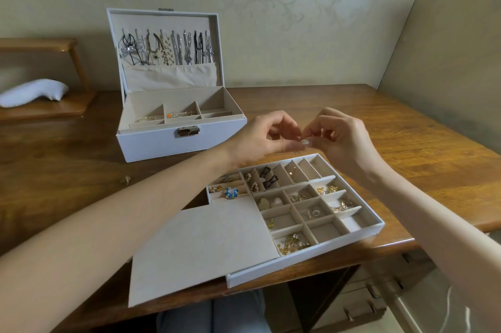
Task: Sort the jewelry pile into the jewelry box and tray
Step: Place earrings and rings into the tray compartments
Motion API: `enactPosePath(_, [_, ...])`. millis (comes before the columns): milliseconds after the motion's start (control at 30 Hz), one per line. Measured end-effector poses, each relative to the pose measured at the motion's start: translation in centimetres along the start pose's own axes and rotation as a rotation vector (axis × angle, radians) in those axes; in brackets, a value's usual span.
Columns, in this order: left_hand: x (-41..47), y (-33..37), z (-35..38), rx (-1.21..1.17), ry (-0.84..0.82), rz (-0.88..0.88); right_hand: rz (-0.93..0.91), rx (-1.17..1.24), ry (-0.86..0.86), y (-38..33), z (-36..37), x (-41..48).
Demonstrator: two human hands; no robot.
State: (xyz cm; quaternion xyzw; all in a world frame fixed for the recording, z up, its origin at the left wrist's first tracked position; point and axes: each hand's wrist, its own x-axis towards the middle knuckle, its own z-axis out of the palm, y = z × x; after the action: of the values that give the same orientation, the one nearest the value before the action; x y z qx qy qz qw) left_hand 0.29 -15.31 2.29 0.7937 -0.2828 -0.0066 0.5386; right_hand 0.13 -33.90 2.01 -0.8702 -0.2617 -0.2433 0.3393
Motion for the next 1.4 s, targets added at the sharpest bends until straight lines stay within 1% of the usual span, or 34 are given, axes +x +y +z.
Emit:
enactPosePath(100, [0.0,-0.1,-0.2,0.014,0.001,0.018,0.054,0.019,-0.02,-0.1,-0.1,0.0])
enactPosePath(167, [0.1,-0.3,-0.2,0.005,0.004,-0.009,0.083,0.038,-0.026,-0.1,-0.3,0.0])
enactPosePath(267, [0.4,-0.3,-0.1,-0.025,0.045,-0.028,0.096,0.043,-0.037,0.1,-0.3,0.0])
enactPosePath(367, [0.6,-0.3,0.1,-0.057,0.041,-0.012,0.093,0.064,-0.032,0.2,-0.1,-0.1])
enactPosePath(433, [0.8,-0.7,0.1,-0.106,0.036,-0.041,0.098,0.105,-0.027,0.2,0.0,-0.1])
enactPosePath(600, [1.1,-1.1,0.2,-0.177,-0.004,-0.131,0.18,0.307,-0.039,0.3,0.0,-0.4])
enactPosePath(800, [0.8,-1.1,0.6,-0.165,-0.027,-0.095,0.255,0.378,-0.024,0.7,0.3,-0.8])
enactPosePath(933, [0.9,-0.8,0.9,-0.028,-0.017,-0.05,0.285,0.373,-0.037,1.1,0.5,-1.2])
enactPosePath(1100, [1.1,-0.9,1.3,0.112,-0.026,-0.059,0.299,0.375,-0.051,1.5,0.5,-1.7])
enactPosePath(1200, [1.0,-0.9,1.3,0.202,-0.053,-0.071,0.282,0.335,-0.111,1.9,0.4,-1.9])
enactPosePath(1267, [1.1,-1.1,1.2,0.342,-0.069,-0.064,0.263,0.258,-0.154,2.5,0.2,-2.0])
enactPosePath(1300, [1.2,-1.1,1.1,0.432,-0.08,-0.056,0.269,0.246,-0.144,2.9,0.1,-2.0])
enactPosePath(1400, [1.5,-1.3,1.0,0.684,-0.138,-0.059,0.364,0.333,-0.018,4.4,-0.3,-2.3])
